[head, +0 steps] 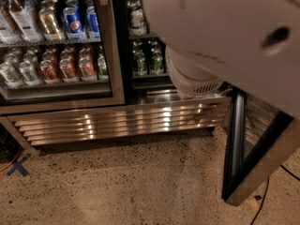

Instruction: Open right fridge door

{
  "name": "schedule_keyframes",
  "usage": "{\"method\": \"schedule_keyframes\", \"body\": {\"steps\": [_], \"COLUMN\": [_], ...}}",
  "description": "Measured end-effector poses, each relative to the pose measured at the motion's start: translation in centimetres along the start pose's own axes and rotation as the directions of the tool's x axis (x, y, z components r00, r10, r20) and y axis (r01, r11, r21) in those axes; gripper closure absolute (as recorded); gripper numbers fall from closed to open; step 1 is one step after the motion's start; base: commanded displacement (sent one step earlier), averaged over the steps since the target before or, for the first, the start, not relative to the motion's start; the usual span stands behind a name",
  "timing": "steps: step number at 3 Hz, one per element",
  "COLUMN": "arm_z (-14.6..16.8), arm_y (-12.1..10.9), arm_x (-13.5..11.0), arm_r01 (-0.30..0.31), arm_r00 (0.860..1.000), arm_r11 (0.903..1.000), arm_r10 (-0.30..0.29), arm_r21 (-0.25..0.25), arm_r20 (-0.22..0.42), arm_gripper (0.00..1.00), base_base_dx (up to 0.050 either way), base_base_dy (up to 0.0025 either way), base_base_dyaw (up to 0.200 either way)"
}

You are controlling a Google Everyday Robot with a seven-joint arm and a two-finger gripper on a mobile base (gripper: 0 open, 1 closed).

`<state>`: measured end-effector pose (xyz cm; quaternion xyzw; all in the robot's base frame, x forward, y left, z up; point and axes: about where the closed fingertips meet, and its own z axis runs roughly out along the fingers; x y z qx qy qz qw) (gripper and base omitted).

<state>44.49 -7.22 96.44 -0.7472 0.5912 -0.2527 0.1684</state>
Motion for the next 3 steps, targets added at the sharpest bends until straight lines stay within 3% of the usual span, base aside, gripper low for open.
{"method": "schedule_keyframes", "body": {"steps": [1, 2, 3], "arm_z": [-1.0, -1.2, -2.2], "arm_y": [0.7, 2.1, 2.1], "arm_x": [-2.0, -3.5, -4.2], "arm_r01": [-0.067, -0.113, -0.118], "arm_r00": [0.981, 0.941, 0.93], "arm_r11": [0.9977, 0.9896, 0.9891], "arm_r10": [0.068, 0.136, 0.141], "arm_r21": [-0.009, -0.09, -0.088], "arm_r20": [0.184, 0.311, 0.338], "arm_gripper": [1.0, 1.0, 0.81], "base_base_dx": [0.0, 0.0, 0.0], "base_base_dy": [0.0, 0.0, 0.0], "base_base_dyaw": [0.0, 0.0, 0.0]}}
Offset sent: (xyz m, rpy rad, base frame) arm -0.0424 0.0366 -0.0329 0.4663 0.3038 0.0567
